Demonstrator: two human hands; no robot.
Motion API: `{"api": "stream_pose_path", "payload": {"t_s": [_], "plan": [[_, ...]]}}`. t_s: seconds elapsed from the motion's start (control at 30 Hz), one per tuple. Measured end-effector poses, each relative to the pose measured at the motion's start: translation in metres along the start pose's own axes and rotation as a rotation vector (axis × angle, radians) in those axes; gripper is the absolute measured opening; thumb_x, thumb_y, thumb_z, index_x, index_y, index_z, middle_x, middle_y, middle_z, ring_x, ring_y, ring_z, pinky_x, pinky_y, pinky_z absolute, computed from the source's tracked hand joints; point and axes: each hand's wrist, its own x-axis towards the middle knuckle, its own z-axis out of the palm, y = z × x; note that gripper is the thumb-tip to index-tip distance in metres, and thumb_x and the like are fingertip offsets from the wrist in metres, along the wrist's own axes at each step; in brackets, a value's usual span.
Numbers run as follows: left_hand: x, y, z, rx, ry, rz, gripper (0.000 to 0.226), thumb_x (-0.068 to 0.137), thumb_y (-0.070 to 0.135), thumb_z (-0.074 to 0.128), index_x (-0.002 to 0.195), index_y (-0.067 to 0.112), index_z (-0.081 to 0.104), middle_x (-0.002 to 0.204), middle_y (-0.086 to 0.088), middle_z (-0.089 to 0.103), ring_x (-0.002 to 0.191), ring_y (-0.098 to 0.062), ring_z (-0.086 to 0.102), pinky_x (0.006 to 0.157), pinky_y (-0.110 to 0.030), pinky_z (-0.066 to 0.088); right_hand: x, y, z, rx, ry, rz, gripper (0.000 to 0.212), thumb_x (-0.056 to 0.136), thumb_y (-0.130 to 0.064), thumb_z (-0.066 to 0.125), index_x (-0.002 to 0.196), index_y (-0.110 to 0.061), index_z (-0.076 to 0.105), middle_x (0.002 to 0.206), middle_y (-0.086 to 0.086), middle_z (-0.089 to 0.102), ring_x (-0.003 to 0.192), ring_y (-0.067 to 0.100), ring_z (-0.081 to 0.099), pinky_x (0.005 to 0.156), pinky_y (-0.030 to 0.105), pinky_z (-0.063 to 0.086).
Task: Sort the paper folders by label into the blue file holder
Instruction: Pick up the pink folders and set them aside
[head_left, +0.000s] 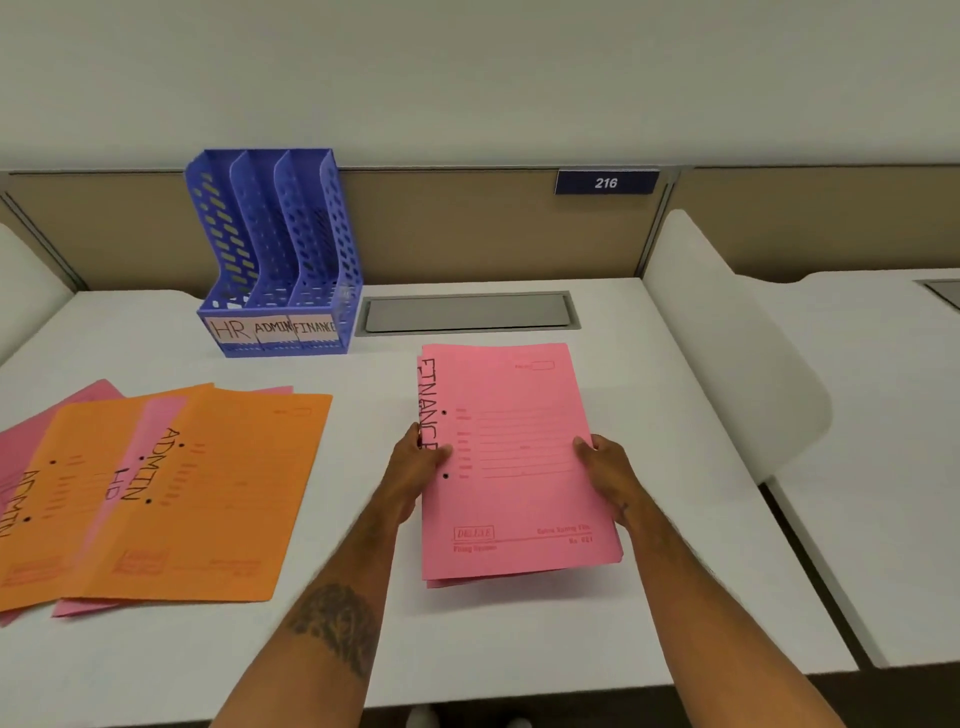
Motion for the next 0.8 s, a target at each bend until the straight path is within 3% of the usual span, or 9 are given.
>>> {"api": "stream_pose_path", "payload": {"t_s": [0.17, 0.3, 0.43, 0.63, 0.8], "plan": [[0.007, -0.015, 0.037, 0.050, -0.038, -0.029, 0.034, 0.094, 0.006, 0.060, 0.126, 0.016, 0.056, 0.119, -0.004, 0.070, 0.100, -0.021, 0.070, 0.080, -0.035, 0.059, 0.012, 0.023, -0.030, -0.026, 0.102, 0.016, 0.029, 0.099, -0.026, 0.049, 0.122, -0.012, 0.061, 0.109, 0.008, 0.068, 0.091, 0.027, 0.066, 0.082, 0.039, 0.054], [0.013, -0.027, 0.065, 0.154, -0.019, -0.050, 0.043, 0.089, 0.003, 0.062, 0.130, 0.015, 0.056, 0.122, -0.005, 0.069, 0.106, -0.025, 0.067, 0.095, -0.046, 0.055, 0.020, 0.038, -0.050, -0.085, 0.172, 0.020, 0.029, 0.096, -0.025, 0.053, 0.120, -0.015, 0.066, 0.105, 0.004, 0.070, 0.089, 0.023, 0.065, 0.078, 0.031, 0.051], [0.014, -0.033, 0.081, 0.200, 0.004, -0.055, 0.046, 0.087, 0.001, 0.063, 0.130, 0.016, 0.056, 0.123, -0.006, 0.068, 0.108, -0.027, 0.066, 0.097, -0.048, 0.054, 0.026, 0.046, -0.056, -0.104, 0.221, 0.042, 0.030, 0.094, -0.027, 0.058, 0.121, -0.016, 0.067, 0.098, 0.002, 0.069, 0.085, 0.021, 0.061, 0.073, 0.025, 0.042], [0.017, -0.029, 0.096, 0.301, 0.021, -0.011, 0.040, 0.090, 0.004, 0.063, 0.128, 0.011, 0.054, 0.126, -0.009, 0.065, 0.111, -0.029, 0.065, 0.096, -0.049, 0.054, 0.035, 0.053, -0.058, -0.162, 0.270, 0.063, 0.032, 0.096, -0.024, 0.057, 0.124, -0.010, 0.064, 0.112, 0.011, 0.069, 0.088, 0.023, 0.058, 0.078, 0.026, 0.043], [0.018, -0.026, 0.103, 0.356, 0.027, 0.005, 0.037, 0.089, 0.001, 0.064, 0.125, 0.004, 0.054, 0.126, -0.014, 0.064, 0.112, -0.031, 0.064, 0.095, -0.047, 0.055, 0.042, 0.054, -0.057, -0.268, 0.295, 0.076, 0.034, 0.096, -0.023, 0.057, 0.123, -0.004, 0.063, 0.117, 0.016, 0.067, 0.099, 0.032, 0.062, 0.092, 0.036, 0.050]]}}
